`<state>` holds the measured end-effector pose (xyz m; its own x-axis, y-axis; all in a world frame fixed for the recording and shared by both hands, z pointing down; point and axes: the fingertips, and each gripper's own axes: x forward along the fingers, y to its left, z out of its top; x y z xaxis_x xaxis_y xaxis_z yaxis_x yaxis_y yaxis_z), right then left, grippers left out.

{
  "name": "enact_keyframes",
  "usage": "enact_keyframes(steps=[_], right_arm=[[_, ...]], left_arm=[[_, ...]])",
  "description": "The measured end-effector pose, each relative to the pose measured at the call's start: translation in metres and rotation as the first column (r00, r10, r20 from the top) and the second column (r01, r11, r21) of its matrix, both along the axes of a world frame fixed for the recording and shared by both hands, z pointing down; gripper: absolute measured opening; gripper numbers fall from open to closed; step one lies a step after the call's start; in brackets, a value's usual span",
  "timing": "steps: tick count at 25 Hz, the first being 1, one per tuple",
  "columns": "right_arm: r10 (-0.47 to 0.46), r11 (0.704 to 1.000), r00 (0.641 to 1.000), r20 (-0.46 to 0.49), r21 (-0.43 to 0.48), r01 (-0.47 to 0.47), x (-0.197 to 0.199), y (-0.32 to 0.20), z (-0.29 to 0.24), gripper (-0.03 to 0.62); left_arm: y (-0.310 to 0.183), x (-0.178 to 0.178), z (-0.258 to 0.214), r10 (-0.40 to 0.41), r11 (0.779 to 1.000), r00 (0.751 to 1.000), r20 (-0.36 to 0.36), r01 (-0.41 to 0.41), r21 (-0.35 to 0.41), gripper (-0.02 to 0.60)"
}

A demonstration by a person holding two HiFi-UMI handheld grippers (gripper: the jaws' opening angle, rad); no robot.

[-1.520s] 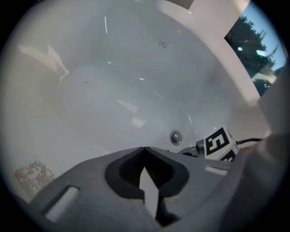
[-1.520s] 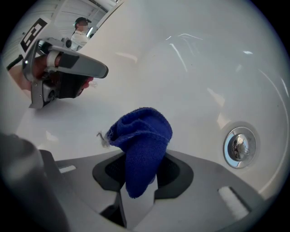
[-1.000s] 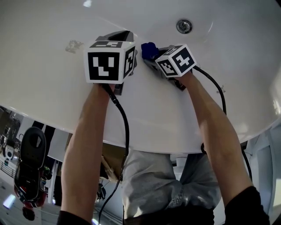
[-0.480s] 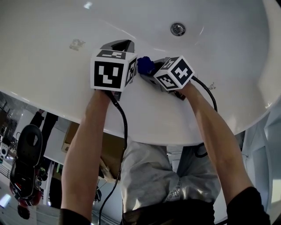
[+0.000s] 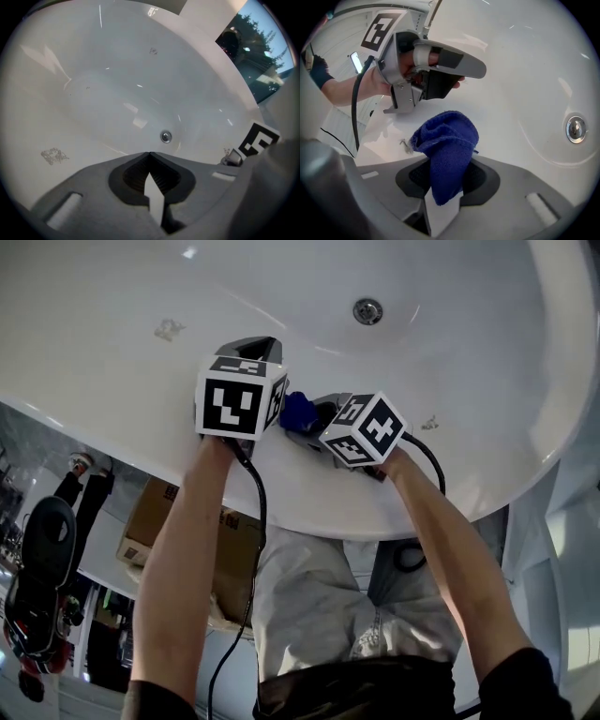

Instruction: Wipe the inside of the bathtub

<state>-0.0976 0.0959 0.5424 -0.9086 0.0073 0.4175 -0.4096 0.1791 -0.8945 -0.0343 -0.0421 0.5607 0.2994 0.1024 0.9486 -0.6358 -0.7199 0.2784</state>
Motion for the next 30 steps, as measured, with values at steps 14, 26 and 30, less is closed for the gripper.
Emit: enact_keyframes(steps=[14, 26, 30], right_arm=[[-0.105, 0.994, 0.970, 0.218, 0.059, 0.095, -0.022, 0.013, -0.102, 0.138], [-0.151, 0.987, 0.921, 0.359, 0.111, 0.119, -0.125, 0.057, -0.113, 0.138], [-0.146, 0.986, 0.922, 0.358, 0.128, 0.107, -0.119, 0.055, -0.117, 0.138]], left_arm=[[-0.003, -0.012, -0.037, -0.068, 0.997, 0.998, 0.003, 0.068, 0.032, 0.002], [0.040, -0.119, -0.002, -0.039, 0.999, 0.998, 0.054, 0.037, 0.039, 0.002], [0.048, -0.113, -0.002, -0.031, 0.999, 0.997, 0.064, 0.029, 0.036, 0.002]])
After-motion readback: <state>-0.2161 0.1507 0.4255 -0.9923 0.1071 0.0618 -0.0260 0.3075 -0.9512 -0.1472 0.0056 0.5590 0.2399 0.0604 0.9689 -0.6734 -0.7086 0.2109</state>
